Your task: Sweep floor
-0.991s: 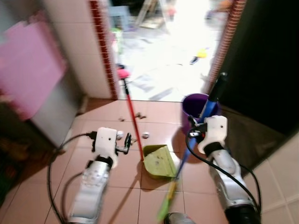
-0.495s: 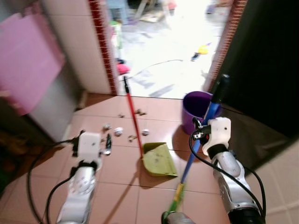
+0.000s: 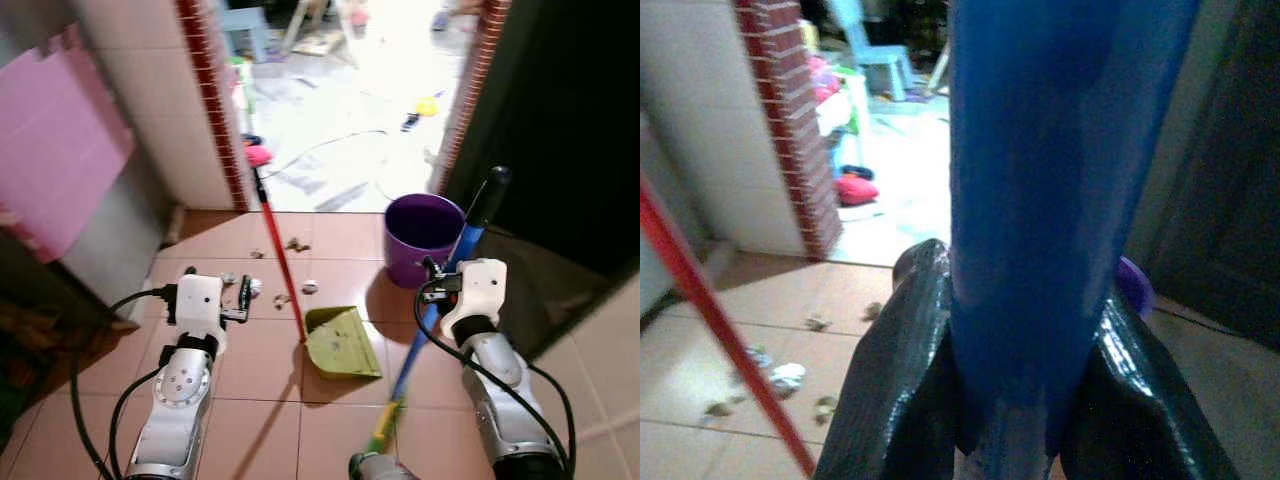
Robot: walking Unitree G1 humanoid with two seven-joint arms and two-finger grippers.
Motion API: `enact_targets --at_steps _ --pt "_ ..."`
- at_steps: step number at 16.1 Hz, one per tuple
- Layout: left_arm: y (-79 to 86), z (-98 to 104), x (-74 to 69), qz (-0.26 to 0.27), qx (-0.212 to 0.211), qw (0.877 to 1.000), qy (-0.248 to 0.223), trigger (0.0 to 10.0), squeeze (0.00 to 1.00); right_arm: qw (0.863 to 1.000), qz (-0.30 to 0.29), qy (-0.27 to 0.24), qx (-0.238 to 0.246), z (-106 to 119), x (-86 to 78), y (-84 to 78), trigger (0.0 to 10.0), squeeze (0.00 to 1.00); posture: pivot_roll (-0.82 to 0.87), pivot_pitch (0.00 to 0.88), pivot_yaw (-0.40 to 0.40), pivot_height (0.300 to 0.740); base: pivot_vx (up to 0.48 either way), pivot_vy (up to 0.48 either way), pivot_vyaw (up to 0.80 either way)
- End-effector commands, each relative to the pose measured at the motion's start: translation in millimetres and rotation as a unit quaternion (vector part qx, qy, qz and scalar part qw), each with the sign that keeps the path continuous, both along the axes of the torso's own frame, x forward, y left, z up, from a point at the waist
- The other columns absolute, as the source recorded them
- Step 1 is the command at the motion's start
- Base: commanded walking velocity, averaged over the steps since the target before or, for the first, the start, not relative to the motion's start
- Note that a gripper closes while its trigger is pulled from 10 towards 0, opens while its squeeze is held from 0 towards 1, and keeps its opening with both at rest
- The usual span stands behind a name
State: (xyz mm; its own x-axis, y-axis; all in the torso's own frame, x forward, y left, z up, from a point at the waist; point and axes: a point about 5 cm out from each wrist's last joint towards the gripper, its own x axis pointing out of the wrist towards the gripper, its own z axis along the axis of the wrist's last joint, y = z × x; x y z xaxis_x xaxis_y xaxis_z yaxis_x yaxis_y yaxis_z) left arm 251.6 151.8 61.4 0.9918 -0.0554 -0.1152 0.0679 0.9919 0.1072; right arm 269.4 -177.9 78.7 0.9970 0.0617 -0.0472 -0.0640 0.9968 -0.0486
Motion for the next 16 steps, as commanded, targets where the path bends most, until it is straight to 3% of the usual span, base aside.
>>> enact_targets --at_steps 1,4,7,13,16 --pt "2.0 -1.8 0.8 -0.007 -0.001 1.0 0.007 10.0 0.0 1.0 0.002 -0.029 0.002 14.2 4.6 1.6 10.0 0.0 -0.15 0.0 0.088 0.74 0.0 0.0 -0.8" --pt "1.7 -1.9 1.5 -0.009 -0.001 1.0 0.008 10.0 0.0 0.999 0.006 -0.032 0.0 16.0 5.2 2.0 10.0 0.0 -0.15 0.0 0.085 0.74 0.09 0.0 -0.71" --pt "0.3 -2.7 2.0 -0.014 -0.008 1.0 0.011 10.0 0.0 0.999 0.01 -0.035 -0.003 18.5 7.6 2.3 10.0 0.0 -0.15 0.0 0.076 0.74 0.295 0.0 -0.14" --pt "-2.2 -5.4 1.1 -0.019 -0.01 1.0 0.018 10.0 0.0 0.999 0.011 -0.038 -0.005 20.8 10.6 1.5 10.0 0.0 -0.15 0.0 0.077 0.74 0.34 0.0 -0.74" --pt "-1.2 -5.6 1.1 -0.012 -0.005 1.0 0.018 10.0 0.0 0.999 0.015 -0.037 -0.006 20.5 10.7 2.2 10.0 0.0 -0.15 0.0 0.074 0.74 0.17 0.0 0.0"
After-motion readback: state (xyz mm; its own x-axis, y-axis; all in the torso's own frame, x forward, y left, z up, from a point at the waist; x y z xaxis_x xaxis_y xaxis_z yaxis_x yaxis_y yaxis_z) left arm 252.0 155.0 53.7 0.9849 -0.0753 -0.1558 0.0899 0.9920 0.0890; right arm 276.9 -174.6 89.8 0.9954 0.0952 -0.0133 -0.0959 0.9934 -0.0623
